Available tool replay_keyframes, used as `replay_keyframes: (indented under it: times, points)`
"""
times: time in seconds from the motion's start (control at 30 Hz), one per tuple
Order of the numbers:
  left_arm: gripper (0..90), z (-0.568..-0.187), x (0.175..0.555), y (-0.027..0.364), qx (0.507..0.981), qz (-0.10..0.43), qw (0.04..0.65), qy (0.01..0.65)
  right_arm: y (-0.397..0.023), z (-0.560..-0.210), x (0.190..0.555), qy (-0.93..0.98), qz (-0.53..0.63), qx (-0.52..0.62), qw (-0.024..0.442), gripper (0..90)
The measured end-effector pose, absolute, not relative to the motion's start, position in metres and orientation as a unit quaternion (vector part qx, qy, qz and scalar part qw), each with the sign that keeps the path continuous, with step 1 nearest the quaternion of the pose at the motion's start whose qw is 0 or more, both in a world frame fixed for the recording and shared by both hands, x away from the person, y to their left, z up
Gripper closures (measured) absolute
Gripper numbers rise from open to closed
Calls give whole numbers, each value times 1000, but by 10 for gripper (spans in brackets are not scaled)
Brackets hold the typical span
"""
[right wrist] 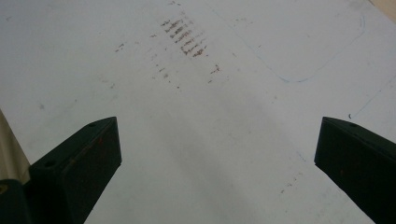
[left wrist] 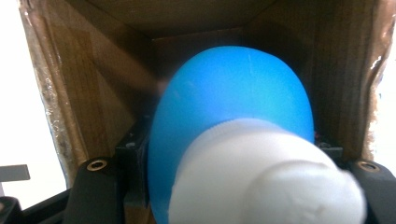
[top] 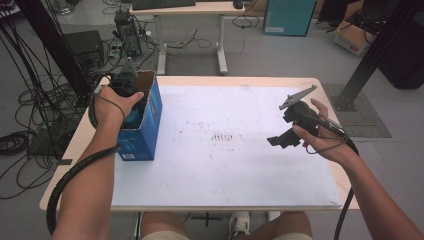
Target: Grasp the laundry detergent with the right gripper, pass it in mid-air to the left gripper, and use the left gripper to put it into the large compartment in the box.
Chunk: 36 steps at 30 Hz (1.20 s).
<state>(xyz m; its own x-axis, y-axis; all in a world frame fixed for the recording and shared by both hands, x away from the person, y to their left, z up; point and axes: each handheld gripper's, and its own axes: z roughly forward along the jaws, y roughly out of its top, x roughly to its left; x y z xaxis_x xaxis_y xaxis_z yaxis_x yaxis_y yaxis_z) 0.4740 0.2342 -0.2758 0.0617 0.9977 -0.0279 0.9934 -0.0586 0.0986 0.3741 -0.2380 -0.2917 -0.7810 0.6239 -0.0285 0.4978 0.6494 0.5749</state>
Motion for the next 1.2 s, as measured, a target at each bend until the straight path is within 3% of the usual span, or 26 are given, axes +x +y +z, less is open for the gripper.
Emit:
replay_keyframes:
  times: [1.2]
  points:
    - [355, -276, 474, 234, 727, 23, 47, 685, -244, -294, 375, 898, 286, 315, 113, 4]
